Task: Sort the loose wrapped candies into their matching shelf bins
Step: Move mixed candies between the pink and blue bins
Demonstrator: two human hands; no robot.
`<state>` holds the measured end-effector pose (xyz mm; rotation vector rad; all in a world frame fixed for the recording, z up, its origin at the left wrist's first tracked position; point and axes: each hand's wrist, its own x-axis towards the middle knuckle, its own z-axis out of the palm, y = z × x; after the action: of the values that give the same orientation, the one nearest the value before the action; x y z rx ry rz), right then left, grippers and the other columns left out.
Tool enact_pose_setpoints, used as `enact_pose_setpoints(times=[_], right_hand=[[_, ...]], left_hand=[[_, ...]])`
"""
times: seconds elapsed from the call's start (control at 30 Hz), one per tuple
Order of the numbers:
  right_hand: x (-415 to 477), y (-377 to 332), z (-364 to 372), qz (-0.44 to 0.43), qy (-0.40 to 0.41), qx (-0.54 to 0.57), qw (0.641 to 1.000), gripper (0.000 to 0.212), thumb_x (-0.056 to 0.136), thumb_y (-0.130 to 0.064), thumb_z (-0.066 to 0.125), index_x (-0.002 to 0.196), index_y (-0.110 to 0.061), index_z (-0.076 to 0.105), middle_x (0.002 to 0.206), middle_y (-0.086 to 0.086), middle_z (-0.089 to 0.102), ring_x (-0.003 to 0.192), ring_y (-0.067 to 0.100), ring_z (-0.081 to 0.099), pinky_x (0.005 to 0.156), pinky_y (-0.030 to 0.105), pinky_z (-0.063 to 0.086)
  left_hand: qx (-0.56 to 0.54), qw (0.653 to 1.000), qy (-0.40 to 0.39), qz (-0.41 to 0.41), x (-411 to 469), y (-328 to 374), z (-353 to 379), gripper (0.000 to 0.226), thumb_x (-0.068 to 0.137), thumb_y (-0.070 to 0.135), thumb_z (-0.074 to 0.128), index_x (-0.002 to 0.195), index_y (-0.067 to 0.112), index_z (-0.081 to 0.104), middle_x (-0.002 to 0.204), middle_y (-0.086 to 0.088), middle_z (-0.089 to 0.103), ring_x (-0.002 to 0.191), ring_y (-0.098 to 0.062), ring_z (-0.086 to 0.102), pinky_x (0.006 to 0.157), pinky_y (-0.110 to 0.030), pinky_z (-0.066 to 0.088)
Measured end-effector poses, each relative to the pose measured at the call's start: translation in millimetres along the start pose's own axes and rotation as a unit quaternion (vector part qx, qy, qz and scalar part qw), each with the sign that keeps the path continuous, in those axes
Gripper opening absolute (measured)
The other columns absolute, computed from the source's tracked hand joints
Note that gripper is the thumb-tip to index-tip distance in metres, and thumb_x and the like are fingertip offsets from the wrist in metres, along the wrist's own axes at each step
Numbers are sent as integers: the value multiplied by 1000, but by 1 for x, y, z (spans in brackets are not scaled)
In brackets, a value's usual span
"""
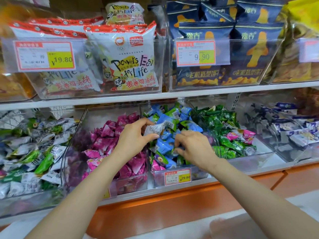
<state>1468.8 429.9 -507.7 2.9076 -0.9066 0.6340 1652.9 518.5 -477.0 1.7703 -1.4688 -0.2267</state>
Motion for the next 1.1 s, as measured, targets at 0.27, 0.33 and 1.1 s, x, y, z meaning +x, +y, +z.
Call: enact_pose_setpoints(times=[0.27, 0.33, 1.1], right_hand=[[4, -17, -12, -162, -74, 122, 977, 43, 68, 1, 49, 95, -23, 72, 101, -1, 64, 83, 18, 44, 72, 26, 33], [2, -22, -2, -212, -104, 92, 967, 51, 69, -3, 40, 102, -26, 72, 118, -6, 63, 88, 20, 46, 73, 31, 33], [13, -12, 17, -250, -35, -53, 966, 33, 46, 11, 74, 63, -16, 66, 74, -2, 49, 63, 17, 45, 55, 25, 30]], left_hand=[[8, 1000, 0, 23, 1, -2, -4, 31, 81, 24, 71, 110, 16, 64, 103, 3, 62, 94, -14, 57, 75, -25, 41], [7, 1000, 11, 26, 2, -1, -4, 33, 79, 23, 72, 111, 16, 64, 100, 4, 61, 90, -12, 56, 73, -24, 40], [57, 997, 56, 17, 5, -12, -7, 37, 80, 33, 70, 111, 15, 61, 114, 0, 64, 105, -18, 59, 84, -31, 46]])
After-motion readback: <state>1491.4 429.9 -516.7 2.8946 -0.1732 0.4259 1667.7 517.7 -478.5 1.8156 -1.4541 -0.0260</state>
